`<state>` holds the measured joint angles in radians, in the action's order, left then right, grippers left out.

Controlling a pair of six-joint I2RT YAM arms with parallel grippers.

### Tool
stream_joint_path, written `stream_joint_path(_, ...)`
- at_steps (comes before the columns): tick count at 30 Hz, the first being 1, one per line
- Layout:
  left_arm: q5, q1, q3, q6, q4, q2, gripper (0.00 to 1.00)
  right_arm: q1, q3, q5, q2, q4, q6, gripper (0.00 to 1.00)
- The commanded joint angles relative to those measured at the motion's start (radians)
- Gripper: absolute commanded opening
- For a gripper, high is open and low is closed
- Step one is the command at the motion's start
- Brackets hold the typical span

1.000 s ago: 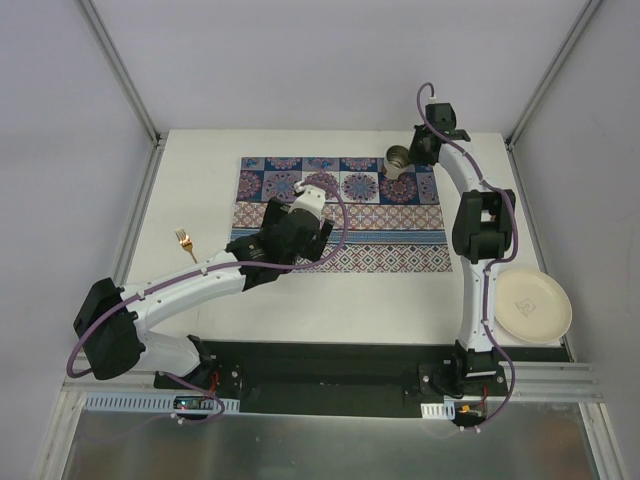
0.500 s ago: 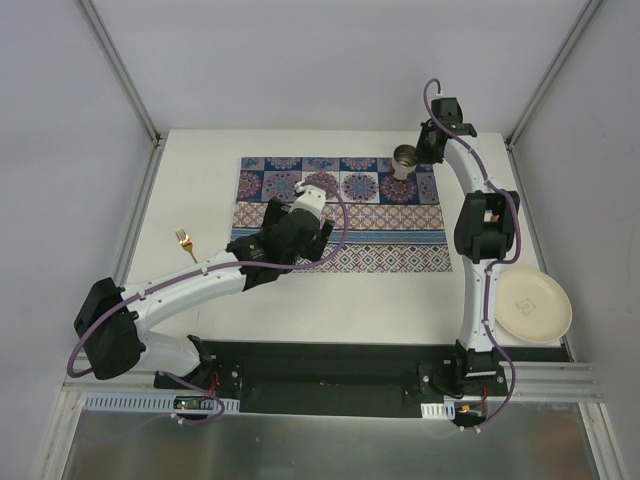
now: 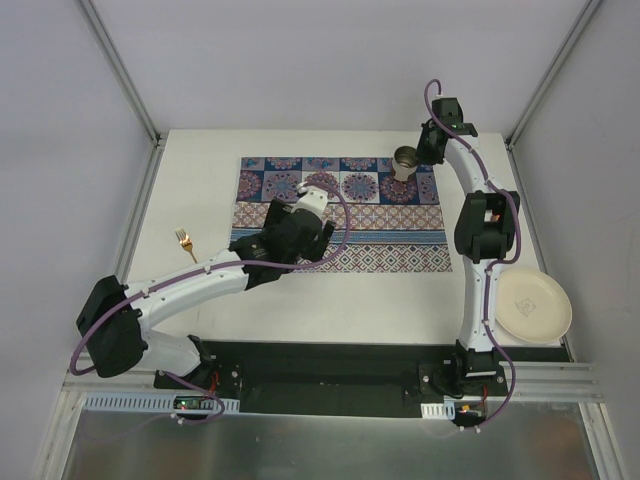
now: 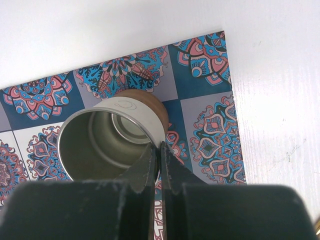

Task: Set the dinner table for one person
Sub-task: Place the cup on the napkin.

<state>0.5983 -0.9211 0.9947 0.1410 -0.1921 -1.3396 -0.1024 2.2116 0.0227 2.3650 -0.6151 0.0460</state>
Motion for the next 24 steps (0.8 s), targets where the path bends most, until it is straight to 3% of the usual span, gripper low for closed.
stream_joint_path(1, -0.018, 0.005, 0.044, -0.011, 0.01, -0.009, 0.99, 0.003, 0.056, 0.01, -0.009, 0.002, 0.011, 0.01)
stream_joint_path(24, -0.012, 0.005, 0.045, -0.021, 0.011, -0.027, 0.99, 0.003, 0.089, 0.002, 0.049, 0.012, 0.026, 0.01)
